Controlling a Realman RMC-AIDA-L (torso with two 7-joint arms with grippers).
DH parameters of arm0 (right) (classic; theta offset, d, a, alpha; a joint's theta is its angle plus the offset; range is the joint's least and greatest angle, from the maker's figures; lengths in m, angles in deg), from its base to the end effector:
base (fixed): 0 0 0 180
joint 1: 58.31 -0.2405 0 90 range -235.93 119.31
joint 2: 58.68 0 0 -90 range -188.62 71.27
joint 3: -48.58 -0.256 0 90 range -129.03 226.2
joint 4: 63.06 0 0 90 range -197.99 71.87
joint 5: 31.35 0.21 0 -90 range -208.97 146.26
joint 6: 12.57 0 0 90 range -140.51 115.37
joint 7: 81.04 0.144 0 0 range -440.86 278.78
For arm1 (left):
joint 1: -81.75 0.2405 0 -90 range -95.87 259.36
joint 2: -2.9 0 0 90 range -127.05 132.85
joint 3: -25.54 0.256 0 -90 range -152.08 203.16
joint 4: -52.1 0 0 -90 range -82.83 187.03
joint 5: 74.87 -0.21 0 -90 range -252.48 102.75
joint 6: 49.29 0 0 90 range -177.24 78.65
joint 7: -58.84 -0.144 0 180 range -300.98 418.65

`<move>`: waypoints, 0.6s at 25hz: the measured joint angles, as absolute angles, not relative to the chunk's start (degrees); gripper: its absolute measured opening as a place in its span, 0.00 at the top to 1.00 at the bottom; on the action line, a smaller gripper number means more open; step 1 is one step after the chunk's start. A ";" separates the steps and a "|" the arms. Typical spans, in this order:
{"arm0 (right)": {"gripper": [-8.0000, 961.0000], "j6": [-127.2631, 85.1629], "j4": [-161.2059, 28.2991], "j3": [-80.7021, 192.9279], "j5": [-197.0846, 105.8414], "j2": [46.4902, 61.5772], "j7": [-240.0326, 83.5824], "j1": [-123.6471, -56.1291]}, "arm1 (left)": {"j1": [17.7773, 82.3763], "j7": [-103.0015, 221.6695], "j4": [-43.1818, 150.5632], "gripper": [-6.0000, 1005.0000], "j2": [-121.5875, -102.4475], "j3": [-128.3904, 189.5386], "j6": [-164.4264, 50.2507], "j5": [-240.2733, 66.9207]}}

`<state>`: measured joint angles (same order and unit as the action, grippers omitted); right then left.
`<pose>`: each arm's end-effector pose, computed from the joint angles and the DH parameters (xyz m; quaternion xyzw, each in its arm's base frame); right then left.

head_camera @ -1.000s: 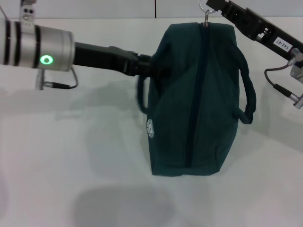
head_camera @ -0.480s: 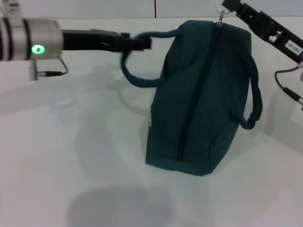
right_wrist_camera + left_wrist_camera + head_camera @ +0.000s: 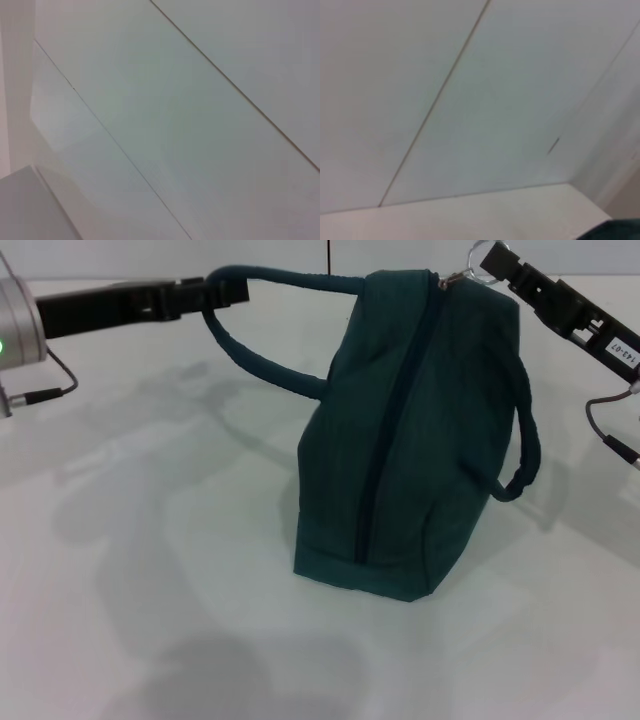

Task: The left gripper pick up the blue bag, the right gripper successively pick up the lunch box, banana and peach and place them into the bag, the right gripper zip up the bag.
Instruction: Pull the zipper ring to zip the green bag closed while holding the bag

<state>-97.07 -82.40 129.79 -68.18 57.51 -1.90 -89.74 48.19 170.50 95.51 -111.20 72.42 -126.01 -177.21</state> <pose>0.2063 0.3527 -0.0001 -0.7545 0.3215 0.5581 0.1261 -0.2341 0.3949 0.0549 -0.8507 -0.3926 -0.2970 0.1840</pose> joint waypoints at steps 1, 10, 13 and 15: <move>0.99 -97.16 -82.39 129.78 -68.18 57.51 -1.91 -89.73 | 48.28 170.49 95.56 0.11 -111.17 72.50 -126.17 -177.52; 0.98 -97.38 -82.39 130.14 -68.16 57.51 -1.94 -89.80 | 47.33 170.29 95.61 0.11 -111.54 72.82 -126.28 -180.93; 0.98 -97.37 -82.39 130.14 -68.16 57.50 -1.95 -89.79 | 47.13 170.08 95.61 0.11 -111.55 73.26 -126.36 -181.04; 0.98 -97.36 -82.39 130.09 -68.16 57.51 -1.98 -89.78 | 46.89 169.81 95.61 0.11 -111.55 74.12 -126.46 -181.05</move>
<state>-97.36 -82.39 130.09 -68.16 57.51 -1.98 -89.78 46.89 169.81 95.61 -111.55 74.12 -126.46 -181.05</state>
